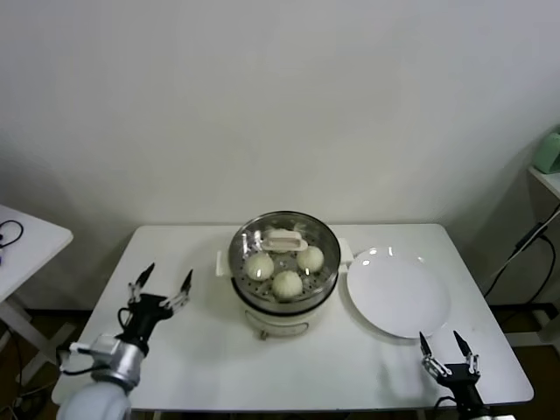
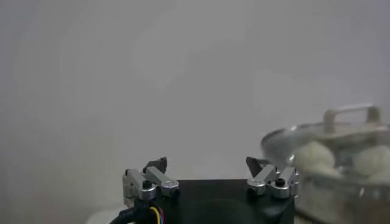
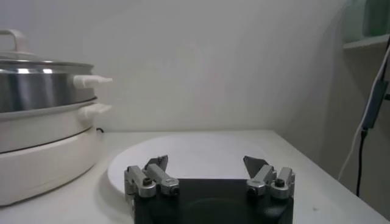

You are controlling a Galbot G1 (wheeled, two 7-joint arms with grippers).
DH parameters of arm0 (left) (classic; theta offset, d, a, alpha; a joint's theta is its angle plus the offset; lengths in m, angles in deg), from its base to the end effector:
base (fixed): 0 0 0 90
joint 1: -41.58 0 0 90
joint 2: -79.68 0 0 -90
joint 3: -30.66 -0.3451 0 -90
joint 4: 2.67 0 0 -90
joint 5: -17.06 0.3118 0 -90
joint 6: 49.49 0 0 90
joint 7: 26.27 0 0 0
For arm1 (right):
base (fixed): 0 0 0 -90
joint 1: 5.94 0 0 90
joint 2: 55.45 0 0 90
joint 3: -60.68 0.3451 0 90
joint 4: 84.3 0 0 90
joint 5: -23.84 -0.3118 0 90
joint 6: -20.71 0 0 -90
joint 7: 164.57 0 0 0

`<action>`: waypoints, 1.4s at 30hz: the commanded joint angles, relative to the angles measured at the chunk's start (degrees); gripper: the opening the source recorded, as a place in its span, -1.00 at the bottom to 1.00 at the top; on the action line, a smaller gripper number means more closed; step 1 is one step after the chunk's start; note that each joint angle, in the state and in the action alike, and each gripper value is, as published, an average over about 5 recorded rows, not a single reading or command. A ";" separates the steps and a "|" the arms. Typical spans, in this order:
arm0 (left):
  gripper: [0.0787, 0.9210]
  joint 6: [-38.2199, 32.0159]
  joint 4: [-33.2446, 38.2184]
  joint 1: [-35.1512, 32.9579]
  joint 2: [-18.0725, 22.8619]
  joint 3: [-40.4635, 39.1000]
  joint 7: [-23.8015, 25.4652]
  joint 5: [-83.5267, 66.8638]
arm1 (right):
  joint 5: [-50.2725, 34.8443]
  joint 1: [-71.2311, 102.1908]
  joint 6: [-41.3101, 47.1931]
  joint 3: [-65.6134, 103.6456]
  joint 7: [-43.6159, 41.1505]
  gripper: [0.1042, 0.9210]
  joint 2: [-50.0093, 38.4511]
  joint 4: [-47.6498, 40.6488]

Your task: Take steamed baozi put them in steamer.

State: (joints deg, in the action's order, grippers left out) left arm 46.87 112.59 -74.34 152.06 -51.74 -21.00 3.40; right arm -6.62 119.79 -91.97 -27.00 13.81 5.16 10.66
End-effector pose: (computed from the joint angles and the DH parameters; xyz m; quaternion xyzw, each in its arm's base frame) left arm 0.1680 0.0997 -0.2938 -0.0506 -0.9962 -0.0456 0.0540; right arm 0.0937 -0.1671 -0.4013 0.0135 -0.9977 -0.0103 0.0661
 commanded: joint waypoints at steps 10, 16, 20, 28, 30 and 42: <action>0.77 -8.72 -12.49 -7.25 3.76 6.63 1.48 -7.22 | -0.19 0.35 -0.69 0.13 -0.69 0.76 0.03 0.70; 0.77 -9.21 -12.54 -7.24 4.40 6.08 1.03 -6.95 | -0.27 0.38 -0.58 0.30 -0.74 0.76 -0.03 0.94; 0.77 -9.78 -12.83 -7.23 4.56 5.87 0.84 -6.81 | -0.41 0.41 -0.45 0.41 -0.82 0.76 0.03 1.08; 0.77 -10.51 -13.26 -7.35 4.93 5.37 0.55 -6.20 | -1.55 0.32 0.89 0.46 -1.73 0.76 0.17 1.84; 0.77 -10.56 -13.30 -7.32 5.15 5.11 0.50 -5.90 | -1.47 0.26 0.85 0.50 -1.80 0.76 0.21 1.76; 0.77 -10.55 -13.36 -6.76 5.48 4.86 0.39 -4.97 | -1.45 0.03 0.45 0.58 -1.82 0.76 0.32 1.12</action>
State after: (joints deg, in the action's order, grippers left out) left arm 36.53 99.60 -81.17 157.43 -46.87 -20.60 -1.85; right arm -7.85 119.87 -91.64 -26.43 12.11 5.35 11.85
